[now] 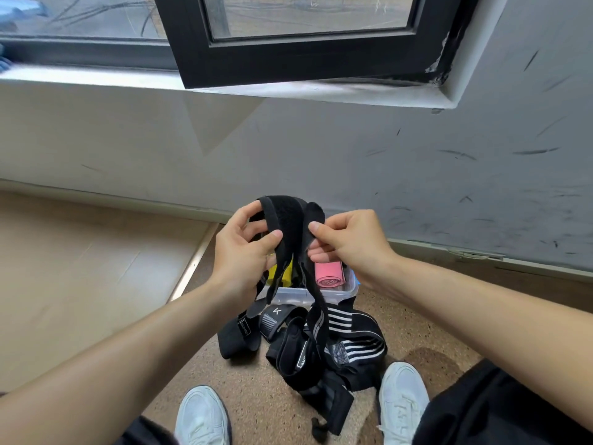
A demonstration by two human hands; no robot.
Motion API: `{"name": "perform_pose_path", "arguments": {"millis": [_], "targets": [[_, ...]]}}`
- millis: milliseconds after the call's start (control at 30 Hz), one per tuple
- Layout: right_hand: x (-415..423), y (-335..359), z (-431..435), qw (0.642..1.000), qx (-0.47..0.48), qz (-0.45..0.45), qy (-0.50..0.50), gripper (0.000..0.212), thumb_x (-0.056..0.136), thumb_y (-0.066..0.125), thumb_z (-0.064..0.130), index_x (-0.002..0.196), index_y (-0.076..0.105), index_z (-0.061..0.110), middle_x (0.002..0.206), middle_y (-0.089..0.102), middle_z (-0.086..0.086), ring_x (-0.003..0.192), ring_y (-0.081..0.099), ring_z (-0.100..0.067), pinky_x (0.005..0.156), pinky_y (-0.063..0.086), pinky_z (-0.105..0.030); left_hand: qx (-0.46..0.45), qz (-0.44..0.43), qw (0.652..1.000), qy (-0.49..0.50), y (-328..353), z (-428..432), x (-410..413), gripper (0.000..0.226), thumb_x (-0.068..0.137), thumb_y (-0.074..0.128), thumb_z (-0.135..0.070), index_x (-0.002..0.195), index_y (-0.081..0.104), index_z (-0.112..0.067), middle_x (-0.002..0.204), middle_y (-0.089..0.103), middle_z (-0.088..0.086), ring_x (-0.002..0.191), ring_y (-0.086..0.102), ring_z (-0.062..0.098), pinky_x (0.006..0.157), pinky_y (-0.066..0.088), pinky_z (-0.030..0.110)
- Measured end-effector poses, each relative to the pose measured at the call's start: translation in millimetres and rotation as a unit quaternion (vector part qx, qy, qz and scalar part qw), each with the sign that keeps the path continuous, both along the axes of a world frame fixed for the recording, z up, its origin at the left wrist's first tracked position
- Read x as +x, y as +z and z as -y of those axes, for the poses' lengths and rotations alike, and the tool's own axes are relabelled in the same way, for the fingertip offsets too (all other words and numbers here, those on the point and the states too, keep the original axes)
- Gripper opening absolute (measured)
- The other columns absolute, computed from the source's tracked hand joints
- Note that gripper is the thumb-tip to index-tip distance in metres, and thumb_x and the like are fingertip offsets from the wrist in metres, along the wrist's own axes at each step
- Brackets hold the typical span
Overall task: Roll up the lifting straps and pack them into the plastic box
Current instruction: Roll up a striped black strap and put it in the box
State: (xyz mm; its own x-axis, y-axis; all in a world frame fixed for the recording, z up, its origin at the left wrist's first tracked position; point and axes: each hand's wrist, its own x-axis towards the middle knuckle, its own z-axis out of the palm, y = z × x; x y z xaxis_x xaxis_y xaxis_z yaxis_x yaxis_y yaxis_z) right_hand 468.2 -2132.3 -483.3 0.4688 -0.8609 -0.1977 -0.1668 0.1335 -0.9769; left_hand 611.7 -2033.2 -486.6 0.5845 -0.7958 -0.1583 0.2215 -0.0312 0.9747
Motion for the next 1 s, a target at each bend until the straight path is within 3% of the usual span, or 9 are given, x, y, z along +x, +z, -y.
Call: {"name": "perform_pose_path", "arguments": {"millis": [67,233,333,433,533,667,767,900,1000], "targets": [[1,0,-3,1.000,-0.019,0.004,0.012,0.025,0.095,0.071,0.012,0.072,0.072,0.002,0.068,0.072,-0.015,0.067,0.074,-0.026,0.069,0.064,-0.036,-0.007,0.000,1.000,0.005,-1,0,-3,0.054,0.094,0.063,0.010,0.139,0.058,-0.020,0.107,0.078,0.008,0.102,0.076,0.028,0.085,0.062,0.046],[5,2,-11,0.999,-0.036,0.034,-0.012,0.012,0.089,0.077,0.011,0.090,0.076,-0.001,0.070,0.073,-0.015,0.064,0.074,-0.023,0.064,0.062,-0.030,-0.027,-0.016,1.000,0.003,-1,-3,-15,0.052,0.094,0.063,0.010,0.137,0.058,-0.019,0.109,0.077,0.011,0.099,0.076,0.029,0.072,0.063,0.036],[6,1,-13,0.997,-0.068,0.046,-0.004,0.002,0.089,0.078,0.012,0.090,0.080,0.012,0.073,0.076,-0.010,0.066,0.074,-0.020,0.070,0.063,-0.032,-0.031,-0.020,0.999,0.002,-2,-5,-17,0.052,0.094,0.063,0.010,0.138,0.058,-0.019,0.110,0.077,0.011,0.102,0.075,0.030,0.081,0.064,0.043],[4,-1,-12,0.992,-0.116,0.008,0.050,0.021,0.092,0.075,0.016,0.112,0.077,0.015,0.089,0.079,-0.002,0.082,0.076,-0.017,0.083,0.062,-0.034,-0.029,-0.024,0.999,0.004,-3,-6,-14,0.053,0.095,0.063,0.009,0.138,0.057,-0.021,0.111,0.077,0.009,0.107,0.074,0.031,0.085,0.062,0.046],[2,-3,-9,0.974,-0.192,-0.048,0.111,0.029,0.095,0.069,0.011,0.123,0.073,0.017,0.103,0.074,0.004,0.094,0.071,-0.009,0.094,0.056,-0.029,-0.031,-0.031,0.999,0.010,-2,-6,-11,0.052,0.094,0.062,0.010,0.136,0.058,-0.021,0.110,0.078,0.007,0.106,0.075,0.027,0.078,0.062,0.038],[-4,1,-1,0.954,-0.267,-0.079,0.111,0.028,0.090,0.075,0.014,0.114,0.075,0.027,0.103,0.062,0.000,0.091,0.065,-0.011,0.082,0.051,-0.017,-0.040,-0.040,0.998,0.011,1,-6,-8,0.050,0.094,0.060,0.013,0.133,0.059,-0.019,0.109,0.077,0.010,0.103,0.075,0.029,0.072,0.061,0.035],[-9,2,8,0.971,-0.223,-0.069,0.045,0.028,0.084,0.081,0.020,0.110,0.070,0.026,0.107,0.063,0.003,0.085,0.065,-0.006,0.075,0.048,-0.012,-0.044,-0.045,0.998,0.004,3,-6,-5,0.050,0.093,0.060,0.014,0.132,0.060,-0.018,0.108,0.077,0.011,0.102,0.075,0.031,0.070,0.061,0.035],[-9,3,10,0.985,-0.165,-0.020,0.045,0.031,0.083,0.082,0.009,0.105,0.064,0.020,0.093,0.070,0.001,0.069,0.064,0.001,0.068,0.051,-0.013,-0.056,-0.067,0.995,-0.038,6,-6,-5,0.051,0.093,0.060,0.013,0.134,0.058,-0.017,0.110,0.077,0.013,0.102,0.075,0.030,0.069,0.062,0.033],[-9,4,7,0.986,-0.161,0.003,0.037,0.028,0.082,0.082,0.005,0.102,0.064,0.013,0.080,0.069,-0.007,0.065,0.061,-0.008,0.064,0.053,-0.018,-0.048,-0.006,0.996,-0.072,8,-8,-9,0.057,0.089,0.067,0.011,0.134,0.056,-0.023,0.108,0.078,0.009,0.097,0.076,0.026,0.073,0.062,0.035]]}}
